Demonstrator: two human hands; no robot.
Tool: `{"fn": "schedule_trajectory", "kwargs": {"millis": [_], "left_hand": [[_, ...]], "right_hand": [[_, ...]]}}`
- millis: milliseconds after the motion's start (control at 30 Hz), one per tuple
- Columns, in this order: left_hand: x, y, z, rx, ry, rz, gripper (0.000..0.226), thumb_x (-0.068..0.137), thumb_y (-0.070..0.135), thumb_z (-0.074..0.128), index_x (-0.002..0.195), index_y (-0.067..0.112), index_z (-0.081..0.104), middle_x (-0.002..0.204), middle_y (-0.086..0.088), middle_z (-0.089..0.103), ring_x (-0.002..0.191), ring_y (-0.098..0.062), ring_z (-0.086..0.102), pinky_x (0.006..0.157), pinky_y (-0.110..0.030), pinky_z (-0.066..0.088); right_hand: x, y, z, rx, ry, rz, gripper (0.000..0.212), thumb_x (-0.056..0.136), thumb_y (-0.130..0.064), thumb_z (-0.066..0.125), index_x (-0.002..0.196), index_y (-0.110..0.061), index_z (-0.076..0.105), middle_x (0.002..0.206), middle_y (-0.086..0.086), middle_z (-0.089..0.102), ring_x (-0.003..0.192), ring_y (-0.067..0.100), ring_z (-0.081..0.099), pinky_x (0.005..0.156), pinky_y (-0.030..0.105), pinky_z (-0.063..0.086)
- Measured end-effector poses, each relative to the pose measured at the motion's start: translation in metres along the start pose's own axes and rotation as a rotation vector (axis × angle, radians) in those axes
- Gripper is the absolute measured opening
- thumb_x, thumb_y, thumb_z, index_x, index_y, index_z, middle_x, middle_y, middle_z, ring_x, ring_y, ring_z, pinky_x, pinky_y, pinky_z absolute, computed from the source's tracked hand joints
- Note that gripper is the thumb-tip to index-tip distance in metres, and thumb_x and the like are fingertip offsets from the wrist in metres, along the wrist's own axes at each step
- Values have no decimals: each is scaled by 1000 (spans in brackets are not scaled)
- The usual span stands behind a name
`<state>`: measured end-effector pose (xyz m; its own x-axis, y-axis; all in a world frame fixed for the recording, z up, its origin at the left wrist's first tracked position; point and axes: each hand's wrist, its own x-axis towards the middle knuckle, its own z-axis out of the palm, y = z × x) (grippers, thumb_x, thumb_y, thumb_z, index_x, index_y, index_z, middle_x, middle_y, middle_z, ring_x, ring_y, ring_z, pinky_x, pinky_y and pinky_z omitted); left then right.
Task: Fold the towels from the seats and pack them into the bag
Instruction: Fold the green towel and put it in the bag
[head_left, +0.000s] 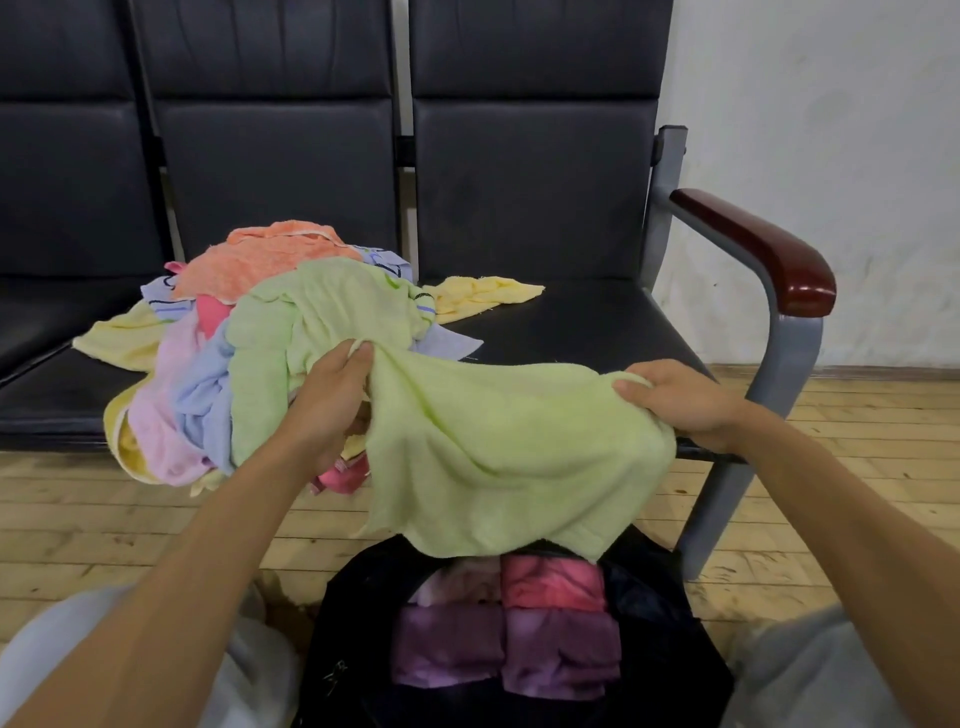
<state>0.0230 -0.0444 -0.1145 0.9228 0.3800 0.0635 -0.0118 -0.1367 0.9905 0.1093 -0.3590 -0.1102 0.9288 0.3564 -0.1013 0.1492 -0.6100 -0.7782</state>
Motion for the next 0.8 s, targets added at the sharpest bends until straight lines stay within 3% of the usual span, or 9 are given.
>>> {"fn": "schedule_trajectory", "kwargs": {"millis": [100, 200, 300, 367, 433, 533, 733, 800], "left_hand": [[-4, 6, 4, -220, -102, -71, 26, 104, 26, 41, 92, 16, 62, 64, 7, 67, 57, -4, 63, 51, -16, 48], [-6, 10, 2, -258, -107, -26, 27, 104, 27, 42, 94, 17, 65, 74, 5, 68, 65, -5, 64, 58, -17, 51], [0, 4, -4, -5, 108, 175, 26, 103, 24, 45, 87, 13, 62, 78, 3, 63, 69, -10, 58, 64, -22, 47], [5, -2, -11, 334, 246, 375, 26, 100, 20, 50, 78, 8, 55, 69, 3, 52, 66, -15, 46, 59, -24, 34], [8, -5, -16, 470, 297, 475, 23, 98, 18, 53, 78, 8, 57, 67, 3, 54, 67, -17, 45, 59, -28, 30], [11, -4, -16, 487, 332, 490, 22, 98, 19, 54, 82, 7, 61, 72, -5, 58, 69, -21, 47, 61, -31, 29], [13, -4, -17, 443, 379, 464, 4, 93, 20, 62, 89, 18, 63, 74, 4, 59, 69, -13, 49, 62, -11, 36], [14, -4, -17, 411, 394, 461, 7, 91, 21, 64, 95, 16, 65, 82, -1, 63, 77, -14, 54, 67, -15, 40]], "right_hand": [[-6, -5, -10, 106, -132, 53, 27, 102, -25, 49, 108, -7, 68, 105, 10, 70, 96, 23, 66, 84, 35, 53], [-10, -10, -15, 103, -46, 22, 24, 102, -25, 47, 103, -13, 68, 98, 6, 70, 88, 18, 66, 74, 30, 52], [-3, -5, -20, 75, 275, -68, 23, 103, -24, 46, 92, -13, 63, 94, 7, 64, 87, 22, 57, 74, 33, 46], [0, -2, -26, -157, 470, -114, 22, 104, -23, 42, 98, -10, 59, 99, 8, 58, 89, 22, 50, 75, 33, 37], [2, 1, -30, -254, 557, -148, 25, 105, -22, 40, 108, -7, 59, 102, 6, 56, 93, 21, 49, 79, 32, 33], [3, 2, -33, -236, 609, -147, 24, 104, -21, 41, 111, -6, 59, 102, 4, 56, 93, 20, 50, 78, 31, 35], [5, 4, -35, -236, 653, -144, 25, 102, -18, 45, 111, -3, 63, 108, 12, 64, 95, 22, 52, 80, 30, 36], [5, 4, -34, -240, 672, -143, 26, 103, -20, 46, 112, -3, 63, 110, 14, 65, 95, 20, 52, 81, 30, 37]]}}
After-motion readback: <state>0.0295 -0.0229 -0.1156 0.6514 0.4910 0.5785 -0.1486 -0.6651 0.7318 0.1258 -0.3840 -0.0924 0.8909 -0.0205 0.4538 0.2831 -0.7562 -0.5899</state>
